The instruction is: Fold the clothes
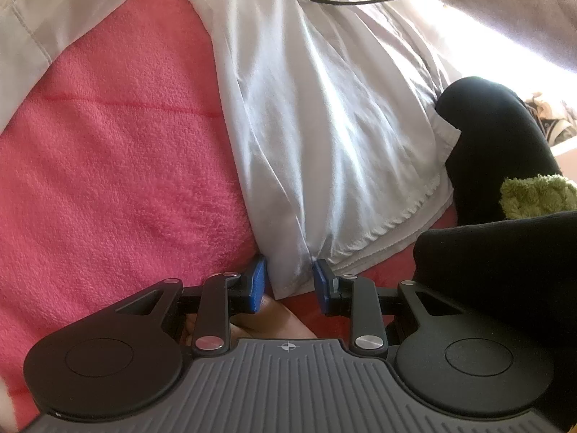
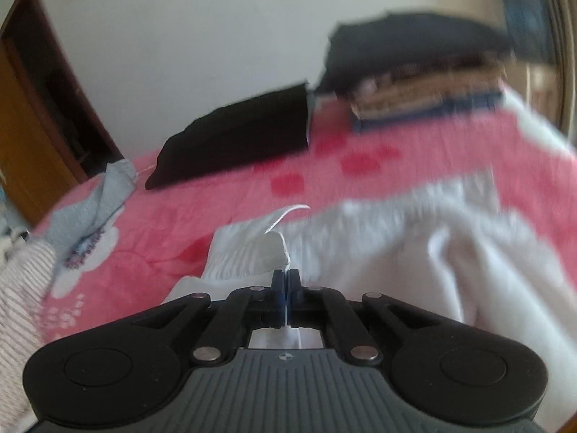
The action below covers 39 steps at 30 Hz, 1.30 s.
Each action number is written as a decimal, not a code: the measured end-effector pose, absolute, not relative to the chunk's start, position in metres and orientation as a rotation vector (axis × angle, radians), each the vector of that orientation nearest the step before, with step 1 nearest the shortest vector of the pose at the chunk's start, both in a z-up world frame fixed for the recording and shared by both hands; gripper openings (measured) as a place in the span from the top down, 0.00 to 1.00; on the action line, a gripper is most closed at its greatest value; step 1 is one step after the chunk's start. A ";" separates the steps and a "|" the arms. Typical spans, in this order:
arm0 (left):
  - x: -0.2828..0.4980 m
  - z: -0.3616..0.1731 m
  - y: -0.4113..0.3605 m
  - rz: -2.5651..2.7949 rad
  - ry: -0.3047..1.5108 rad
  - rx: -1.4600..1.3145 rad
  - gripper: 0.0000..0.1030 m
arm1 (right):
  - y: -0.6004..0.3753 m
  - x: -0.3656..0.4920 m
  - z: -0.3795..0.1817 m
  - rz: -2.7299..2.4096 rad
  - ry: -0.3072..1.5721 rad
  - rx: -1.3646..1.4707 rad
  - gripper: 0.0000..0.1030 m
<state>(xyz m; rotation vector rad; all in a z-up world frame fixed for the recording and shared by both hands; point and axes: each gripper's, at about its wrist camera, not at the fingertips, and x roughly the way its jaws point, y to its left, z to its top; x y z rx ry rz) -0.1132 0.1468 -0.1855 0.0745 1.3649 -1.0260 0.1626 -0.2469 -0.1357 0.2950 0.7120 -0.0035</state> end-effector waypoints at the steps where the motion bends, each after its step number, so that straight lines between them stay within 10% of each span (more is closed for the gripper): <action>1: -0.113 -0.185 0.146 -1.025 1.366 0.076 0.72 | -0.243 0.166 -0.135 -0.010 0.707 0.251 1.00; 9: -0.114 -0.185 0.141 -1.024 1.368 0.103 0.72 | -0.220 0.180 -0.162 -0.166 0.785 -0.070 0.96; 16: -0.114 -0.185 0.142 -1.033 1.357 0.114 0.72 | -0.307 0.085 -0.101 -0.059 0.760 0.469 0.94; 23: -0.111 -0.183 0.143 -1.045 1.349 0.146 0.72 | -0.286 -0.058 -0.091 0.175 1.083 0.719 0.94; 39: -0.121 -0.183 0.128 -1.061 1.298 0.224 0.72 | -0.211 -0.151 -0.165 0.139 1.634 0.276 0.94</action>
